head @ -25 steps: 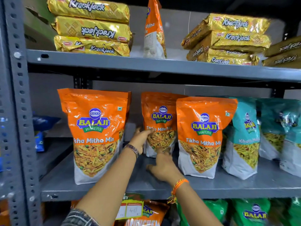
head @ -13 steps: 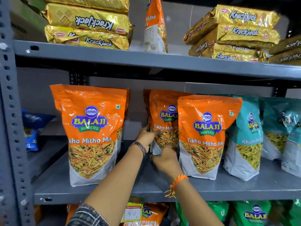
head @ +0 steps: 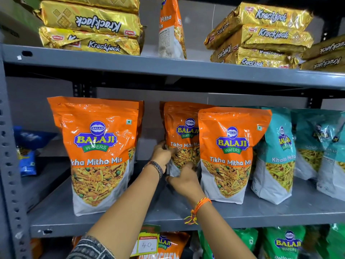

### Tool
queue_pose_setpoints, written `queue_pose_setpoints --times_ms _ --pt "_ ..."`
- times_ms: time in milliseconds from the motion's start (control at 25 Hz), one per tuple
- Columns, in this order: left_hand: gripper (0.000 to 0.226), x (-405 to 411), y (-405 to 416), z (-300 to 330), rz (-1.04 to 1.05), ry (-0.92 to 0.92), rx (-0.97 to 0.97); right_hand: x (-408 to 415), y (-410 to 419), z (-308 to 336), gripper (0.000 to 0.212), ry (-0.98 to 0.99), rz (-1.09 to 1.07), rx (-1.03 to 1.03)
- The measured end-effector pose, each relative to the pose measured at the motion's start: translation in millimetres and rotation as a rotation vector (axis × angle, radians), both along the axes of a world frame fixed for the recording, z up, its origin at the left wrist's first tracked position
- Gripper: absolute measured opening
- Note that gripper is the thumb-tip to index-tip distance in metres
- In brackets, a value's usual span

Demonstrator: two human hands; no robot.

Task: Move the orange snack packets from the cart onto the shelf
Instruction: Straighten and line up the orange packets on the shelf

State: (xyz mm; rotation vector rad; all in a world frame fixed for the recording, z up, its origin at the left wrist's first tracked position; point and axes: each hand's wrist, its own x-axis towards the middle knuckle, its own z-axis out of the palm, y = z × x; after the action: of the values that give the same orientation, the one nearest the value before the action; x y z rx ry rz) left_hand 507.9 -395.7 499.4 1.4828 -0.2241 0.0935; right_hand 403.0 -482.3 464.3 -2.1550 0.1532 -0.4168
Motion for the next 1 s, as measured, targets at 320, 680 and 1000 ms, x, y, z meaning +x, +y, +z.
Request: queue_pose_setpoints --times_ms 320,680,1000 --pt "0.053 -7 4 3 0.055 -0.006 0.046 -24 4 7 0.072 -0.036 0.077 0.048" --pt "0.057 -110 -8 -21 -0.151 -0.01 -0.186 -130 -61 -28 0.022 -0.708 -0.32 0.468" --pt "0.108 -127 -67 -41 -0.252 -0.197 0.465 -110 -123 -21 0.018 -0.398 -0.205 0.41"
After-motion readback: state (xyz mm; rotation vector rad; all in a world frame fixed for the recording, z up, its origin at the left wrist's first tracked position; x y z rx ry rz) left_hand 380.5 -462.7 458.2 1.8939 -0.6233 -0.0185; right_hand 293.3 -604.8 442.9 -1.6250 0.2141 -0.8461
